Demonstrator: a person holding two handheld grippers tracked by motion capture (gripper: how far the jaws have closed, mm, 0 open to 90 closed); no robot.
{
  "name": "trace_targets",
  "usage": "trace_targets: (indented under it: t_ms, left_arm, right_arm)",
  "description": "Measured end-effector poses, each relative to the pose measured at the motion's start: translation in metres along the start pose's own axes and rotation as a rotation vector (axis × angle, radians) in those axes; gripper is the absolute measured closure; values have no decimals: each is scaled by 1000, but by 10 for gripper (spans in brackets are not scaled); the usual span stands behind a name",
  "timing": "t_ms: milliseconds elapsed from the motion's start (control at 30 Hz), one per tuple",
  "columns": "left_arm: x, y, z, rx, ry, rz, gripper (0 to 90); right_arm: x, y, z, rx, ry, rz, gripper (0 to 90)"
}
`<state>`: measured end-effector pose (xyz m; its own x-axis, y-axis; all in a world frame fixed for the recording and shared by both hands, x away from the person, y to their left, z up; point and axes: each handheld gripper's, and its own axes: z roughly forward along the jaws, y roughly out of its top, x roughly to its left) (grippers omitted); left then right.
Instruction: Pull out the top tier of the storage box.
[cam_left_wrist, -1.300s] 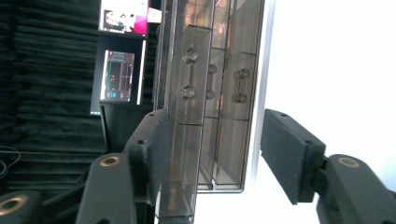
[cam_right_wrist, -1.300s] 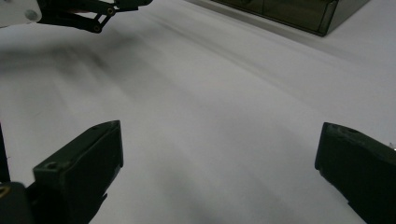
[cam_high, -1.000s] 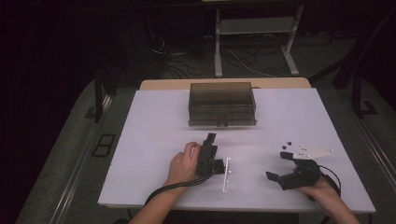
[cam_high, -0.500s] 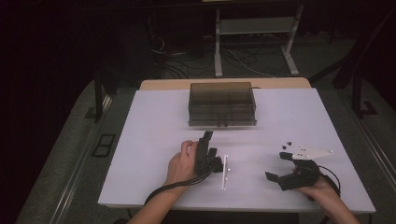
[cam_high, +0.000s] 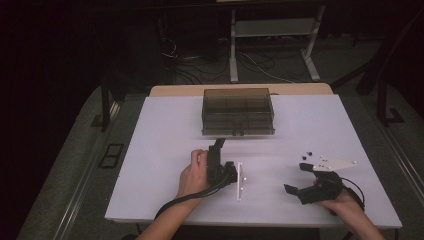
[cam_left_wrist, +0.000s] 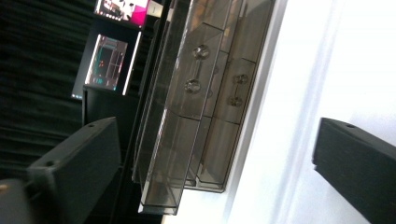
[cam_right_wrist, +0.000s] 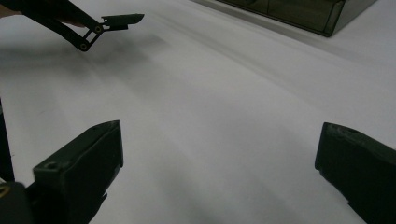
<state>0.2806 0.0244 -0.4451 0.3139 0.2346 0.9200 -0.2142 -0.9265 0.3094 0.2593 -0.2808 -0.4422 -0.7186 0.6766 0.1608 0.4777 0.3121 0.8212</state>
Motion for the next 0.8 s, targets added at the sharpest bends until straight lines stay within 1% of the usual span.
trace_targets:
  t_ms: [33, 167, 233, 267, 367, 467, 533, 700, 733, 800]
  left_arm:
    - [1, 0, 0, 0, -6, -10, 0]
    - [4, -2, 0, 2, -30, -74, 0]
    - [6, -3, 1, 5, -51, -92, 0]
    - [7, -4, 2, -2, -62, -119, 0]
    - [9, -6, 3, 1, -94, -168, 0]
    - [11, -8, 4, 4, -117, -202, 0]
    - [12, -10, 5, 4, -133, -233, 0]
    - [14, -12, 6, 4, -161, -279, 0]
    - [13, -13, 6, 0, -165, -308, 0]
    - [16, -14, 7, 6, -181, -314, 0]
  right_arm:
    - [0, 0, 0, 0, 0, 0, 5]
    - [0, 0, 0, 0, -1, 0, 5]
    - [0, 0, 0, 0, -1, 0, 5]
    - [0, 0, 0, 0, 0, -1, 6]
    - [0, 0, 0, 1, -1, -1, 5]
    - [0, 0, 0, 0, -1, 0, 5]
    - [0, 0, 0, 0, -1, -1, 5]
    - [0, 0, -1, -1, 0, -3, 5]
    - [0, 0, -1, -1, 0, -4, 5]
    - [0, 0, -1, 0, 0, -2, 6]
